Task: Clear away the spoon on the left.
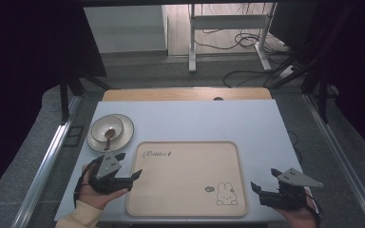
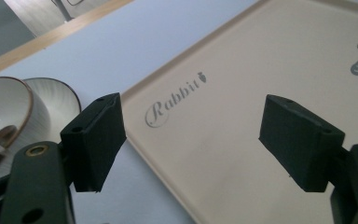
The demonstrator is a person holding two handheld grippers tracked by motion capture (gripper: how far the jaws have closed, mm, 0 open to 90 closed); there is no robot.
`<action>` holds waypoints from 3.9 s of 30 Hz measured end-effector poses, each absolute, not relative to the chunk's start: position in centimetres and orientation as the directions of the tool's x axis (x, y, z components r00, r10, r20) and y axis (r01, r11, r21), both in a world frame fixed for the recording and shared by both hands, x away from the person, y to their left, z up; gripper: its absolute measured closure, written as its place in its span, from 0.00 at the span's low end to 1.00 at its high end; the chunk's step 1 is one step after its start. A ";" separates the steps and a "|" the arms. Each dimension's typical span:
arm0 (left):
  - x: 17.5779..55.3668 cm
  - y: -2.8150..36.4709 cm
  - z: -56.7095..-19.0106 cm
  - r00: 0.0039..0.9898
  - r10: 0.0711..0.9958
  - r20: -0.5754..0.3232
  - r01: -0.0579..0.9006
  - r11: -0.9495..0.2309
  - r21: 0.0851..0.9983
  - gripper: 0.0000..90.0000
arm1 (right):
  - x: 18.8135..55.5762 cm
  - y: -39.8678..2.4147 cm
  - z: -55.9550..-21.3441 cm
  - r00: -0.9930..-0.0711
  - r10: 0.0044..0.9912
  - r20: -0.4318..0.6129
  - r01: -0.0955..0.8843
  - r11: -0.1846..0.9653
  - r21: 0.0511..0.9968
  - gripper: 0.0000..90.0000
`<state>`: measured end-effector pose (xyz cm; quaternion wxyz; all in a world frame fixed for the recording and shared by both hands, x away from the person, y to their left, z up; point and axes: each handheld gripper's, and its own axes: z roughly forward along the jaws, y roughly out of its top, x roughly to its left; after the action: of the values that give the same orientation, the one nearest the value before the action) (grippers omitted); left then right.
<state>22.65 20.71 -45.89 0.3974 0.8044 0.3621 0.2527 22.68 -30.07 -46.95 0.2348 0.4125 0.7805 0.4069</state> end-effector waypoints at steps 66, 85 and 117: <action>25.0 27.1 -46.2 0.445 0.883 0.151 0.405 -0.349 0.845 0.28 | 22.8 -30.1 -47.5 -0.546 0.836 -0.052 0.470 0.357 0.807 0.16; 26.4 27.6 -47.8 0.423 0.886 0.191 0.426 -0.380 0.821 0.45 | 22.8 -30.1 -47.5 -0.547 0.835 -0.057 0.469 0.363 0.805 0.17; 27.2 27.6 -48.5 0.377 0.883 0.279 0.432 -0.434 0.791 0.83 | 22.7 -30.1 -47.5 -0.547 0.835 -0.060 0.467 0.364 0.806 0.17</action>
<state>27.23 27.64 -48.49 0.3154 0.7676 0.4283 0.3577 22.73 -30.07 -47.51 0.2386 0.4118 0.7906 0.3852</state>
